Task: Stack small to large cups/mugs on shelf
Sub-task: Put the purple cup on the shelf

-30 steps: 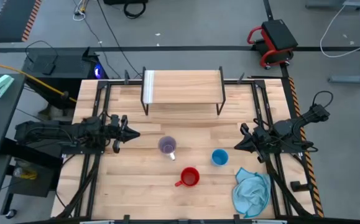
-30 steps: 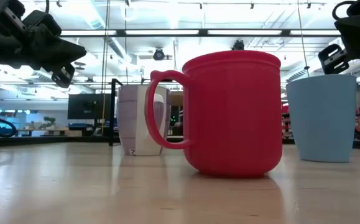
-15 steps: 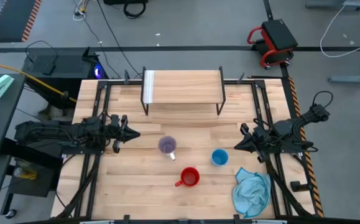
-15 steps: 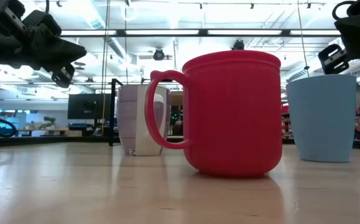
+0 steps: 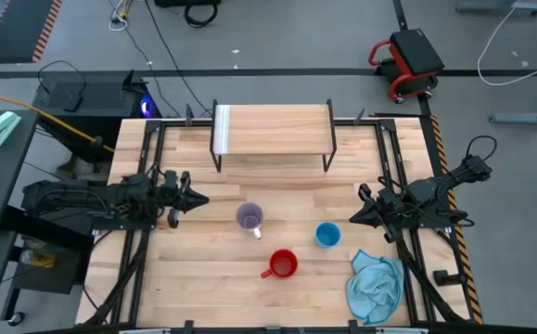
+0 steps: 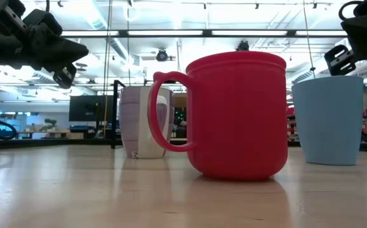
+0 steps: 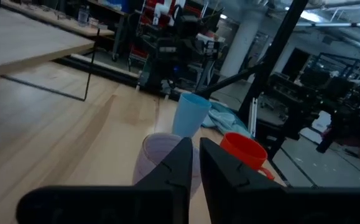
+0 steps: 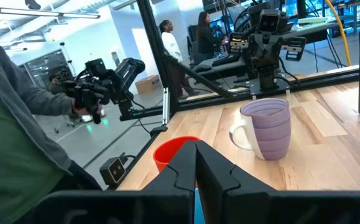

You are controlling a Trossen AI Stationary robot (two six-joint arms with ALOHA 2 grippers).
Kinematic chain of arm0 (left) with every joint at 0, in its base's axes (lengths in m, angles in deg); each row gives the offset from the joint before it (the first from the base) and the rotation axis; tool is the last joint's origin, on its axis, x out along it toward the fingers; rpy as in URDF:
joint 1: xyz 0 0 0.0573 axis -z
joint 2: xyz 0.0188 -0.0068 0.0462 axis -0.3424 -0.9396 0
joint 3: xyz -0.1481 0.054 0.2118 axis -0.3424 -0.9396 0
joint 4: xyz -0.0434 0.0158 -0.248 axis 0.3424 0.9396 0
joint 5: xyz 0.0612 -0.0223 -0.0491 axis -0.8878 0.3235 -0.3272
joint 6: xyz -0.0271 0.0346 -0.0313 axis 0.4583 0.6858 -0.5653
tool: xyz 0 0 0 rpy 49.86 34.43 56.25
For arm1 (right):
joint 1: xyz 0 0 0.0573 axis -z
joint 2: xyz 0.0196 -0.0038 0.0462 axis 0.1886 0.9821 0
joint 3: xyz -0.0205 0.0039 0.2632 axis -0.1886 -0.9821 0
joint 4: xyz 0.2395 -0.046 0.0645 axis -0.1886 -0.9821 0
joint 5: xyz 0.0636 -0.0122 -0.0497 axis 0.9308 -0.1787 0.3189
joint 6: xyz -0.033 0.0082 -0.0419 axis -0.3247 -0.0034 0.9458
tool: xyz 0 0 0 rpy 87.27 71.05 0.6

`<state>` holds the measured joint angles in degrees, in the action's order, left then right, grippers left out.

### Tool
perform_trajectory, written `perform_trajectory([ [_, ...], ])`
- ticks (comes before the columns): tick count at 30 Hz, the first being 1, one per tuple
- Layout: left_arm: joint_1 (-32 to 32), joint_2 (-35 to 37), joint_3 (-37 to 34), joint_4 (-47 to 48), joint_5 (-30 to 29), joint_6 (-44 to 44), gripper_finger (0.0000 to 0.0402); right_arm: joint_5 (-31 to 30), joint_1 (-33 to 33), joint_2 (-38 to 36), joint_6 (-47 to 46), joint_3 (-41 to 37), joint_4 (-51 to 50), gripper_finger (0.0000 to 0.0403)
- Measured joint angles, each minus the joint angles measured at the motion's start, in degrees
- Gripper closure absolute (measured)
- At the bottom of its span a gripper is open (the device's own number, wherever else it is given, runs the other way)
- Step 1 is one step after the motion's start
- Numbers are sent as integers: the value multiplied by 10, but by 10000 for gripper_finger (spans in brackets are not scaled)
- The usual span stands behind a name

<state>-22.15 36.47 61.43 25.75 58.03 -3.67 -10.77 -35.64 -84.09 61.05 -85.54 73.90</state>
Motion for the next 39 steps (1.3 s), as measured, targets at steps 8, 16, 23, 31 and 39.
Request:
perform_trajectory([
  [8,0,0,0,-137,-34,-148,373,-31,0,0,-107,0,173,389],
  [16,0,0,0,-273,-102,-211,366,-90,0,0,-115,0,424,389],
  [23,0,0,0,-327,-155,-235,372,-105,0,0,-96,1,479,389],
  [31,1,-17,93,-327,-147,-201,373,-139,0,15,-58,67,424,389],
  [39,1,-86,272,-164,-30,-102,372,-185,0,117,-40,285,95,367],
])
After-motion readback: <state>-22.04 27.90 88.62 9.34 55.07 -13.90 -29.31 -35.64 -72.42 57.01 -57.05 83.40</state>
